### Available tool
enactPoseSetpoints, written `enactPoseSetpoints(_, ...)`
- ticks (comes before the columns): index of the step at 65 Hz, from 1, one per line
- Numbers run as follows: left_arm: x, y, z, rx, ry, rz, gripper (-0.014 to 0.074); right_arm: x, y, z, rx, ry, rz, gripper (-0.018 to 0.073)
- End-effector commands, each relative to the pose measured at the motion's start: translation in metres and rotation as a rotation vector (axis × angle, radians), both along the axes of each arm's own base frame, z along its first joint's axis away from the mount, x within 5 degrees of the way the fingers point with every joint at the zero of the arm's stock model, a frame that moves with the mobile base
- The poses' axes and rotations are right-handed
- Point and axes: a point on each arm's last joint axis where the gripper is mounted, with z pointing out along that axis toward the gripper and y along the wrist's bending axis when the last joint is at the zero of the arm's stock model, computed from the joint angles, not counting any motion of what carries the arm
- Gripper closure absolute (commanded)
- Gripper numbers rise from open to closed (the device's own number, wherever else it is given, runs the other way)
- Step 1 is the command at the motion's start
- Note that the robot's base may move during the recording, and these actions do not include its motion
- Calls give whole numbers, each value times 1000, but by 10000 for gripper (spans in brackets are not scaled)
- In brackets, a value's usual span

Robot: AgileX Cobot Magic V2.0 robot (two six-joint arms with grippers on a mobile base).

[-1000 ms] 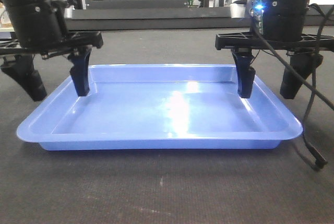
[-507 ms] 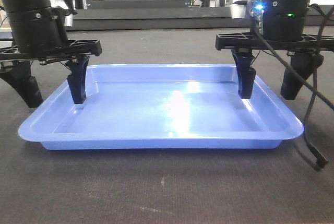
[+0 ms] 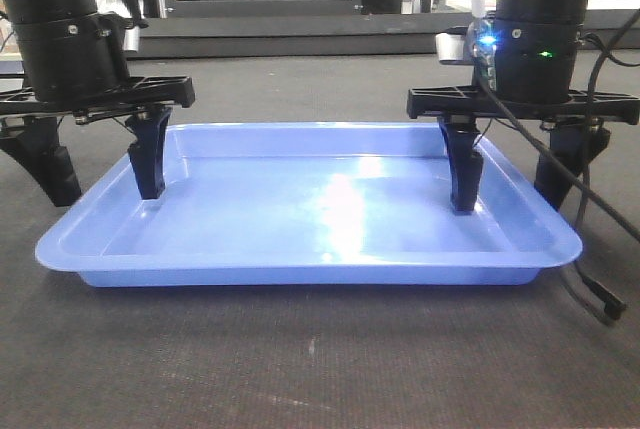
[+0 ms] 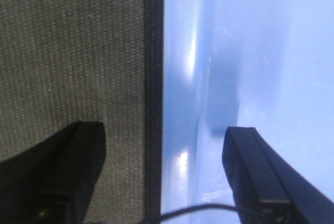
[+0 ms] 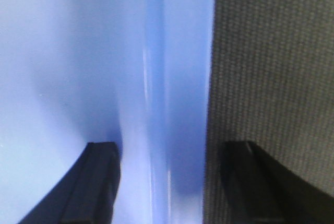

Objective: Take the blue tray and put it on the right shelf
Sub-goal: 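Close both grippers on the opposite rims of the blue tray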

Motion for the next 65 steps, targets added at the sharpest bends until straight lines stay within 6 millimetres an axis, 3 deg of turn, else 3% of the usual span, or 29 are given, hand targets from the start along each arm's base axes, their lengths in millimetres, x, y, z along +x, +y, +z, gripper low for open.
enactPoseSetpoints(1,-3,-3,28,-31,-70,-1,216,-2,0,32,32,-94,1,130)
enactPoseSetpoints(7,-3,-3,28,-30,-67,-1,218,-2,0,32,32,-94,1,216)
enactPoseSetpoints(15,-4,-2,28,-28,-62,-4,260,-1,0,32,32,-95,1,260)
enactPoseSetpoints(35,-4,-2,28,-27,-61,-6,450,-2,0,32,32,-94,1,263)
enactPoseSetpoints(50,-4,-2,28,-29,-60,-6,524,-2,0,32,31,-91,1,264)
enactPoseSetpoints(65,-4,-3,28,-31,-59,-5,544,-2,0,31,31,-90,2,264)
